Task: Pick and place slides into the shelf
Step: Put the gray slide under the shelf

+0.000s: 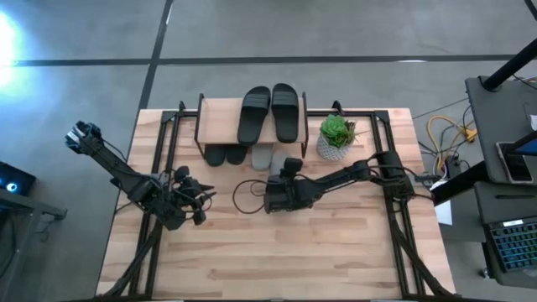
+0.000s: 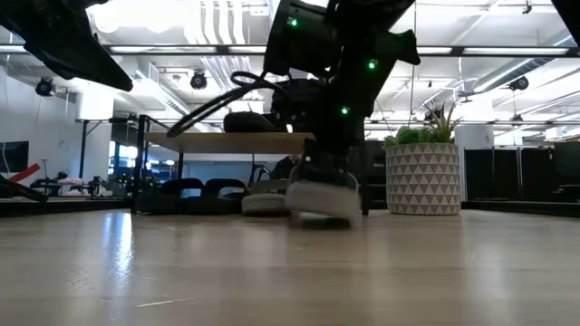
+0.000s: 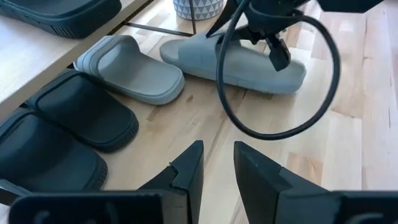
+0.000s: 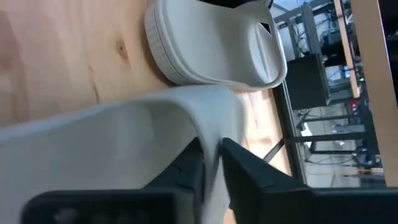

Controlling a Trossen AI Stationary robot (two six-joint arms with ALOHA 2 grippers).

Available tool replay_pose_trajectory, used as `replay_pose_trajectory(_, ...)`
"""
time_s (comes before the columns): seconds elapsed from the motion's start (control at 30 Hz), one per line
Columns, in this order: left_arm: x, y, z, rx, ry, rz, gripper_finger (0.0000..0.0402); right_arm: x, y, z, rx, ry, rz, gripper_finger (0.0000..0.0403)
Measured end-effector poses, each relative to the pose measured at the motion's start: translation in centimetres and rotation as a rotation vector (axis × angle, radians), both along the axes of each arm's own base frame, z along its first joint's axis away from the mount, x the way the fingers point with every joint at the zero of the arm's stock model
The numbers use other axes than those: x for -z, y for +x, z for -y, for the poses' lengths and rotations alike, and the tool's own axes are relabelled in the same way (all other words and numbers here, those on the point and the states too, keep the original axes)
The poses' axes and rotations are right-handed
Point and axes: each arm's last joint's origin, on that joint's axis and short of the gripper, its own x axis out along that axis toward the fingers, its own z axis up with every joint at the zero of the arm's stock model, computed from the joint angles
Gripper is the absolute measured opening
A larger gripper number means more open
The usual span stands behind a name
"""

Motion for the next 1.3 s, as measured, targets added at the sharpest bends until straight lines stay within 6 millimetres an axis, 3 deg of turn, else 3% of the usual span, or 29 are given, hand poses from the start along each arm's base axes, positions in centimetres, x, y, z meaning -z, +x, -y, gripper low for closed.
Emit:
replay_pose_trajectory(0.33,0.0,0.0,0.0,0.0,-0.001,-0.001,0.0076,0.3,-0.2,-0.4,-0.036,0.158,-0.049,0.017)
replay_pose_trajectory(0.53,0.0,0.0,0.0,0.001,-0.001,-0.001,0.0076,-1.0,-0.8,-2.1,-0.065,0.161,-0.041,0.0187)
replay_pose_trajectory(0.67,0.0,0.0,0.0,0.001,-0.001,-0.001,0.0076,-3.2,-0.9,-3.5,-0.035,0.196,0.014,0.0187)
replay_pose_trajectory(0.73,0.0,0.0,0.0,0.001,-0.001,-0.002,0.0076,-4.4,-0.6,-4.5,-0.017,0.293,0.057,0.0186)
replay_pose_trajectory(0.83,-0.2,0.1,0.0,0.011,0.008,0.001,0.0076,-5.7,0.1,-5.9,-0.012,0.556,0.115,0.0175)
replay_pose_trajectory(0.93,-0.2,0.0,0.0,0.013,0.01,0.0,0.0076,-5.8,0.1,-7.2,0.033,0.706,0.152,0.0141)
replay_pose_trajectory(1.13,-0.2,0.0,0.0,0.013,0.011,-0.002,0.0076,-5.4,-0.5,-8.7,0.094,0.771,0.176,0.0023)
replay_pose_trajectory(1.3,-0.2,0.0,0.0,0.012,0.01,-0.002,0.0076,-5.2,-0.3,-8.7,0.08,0.805,0.176,0.0009)
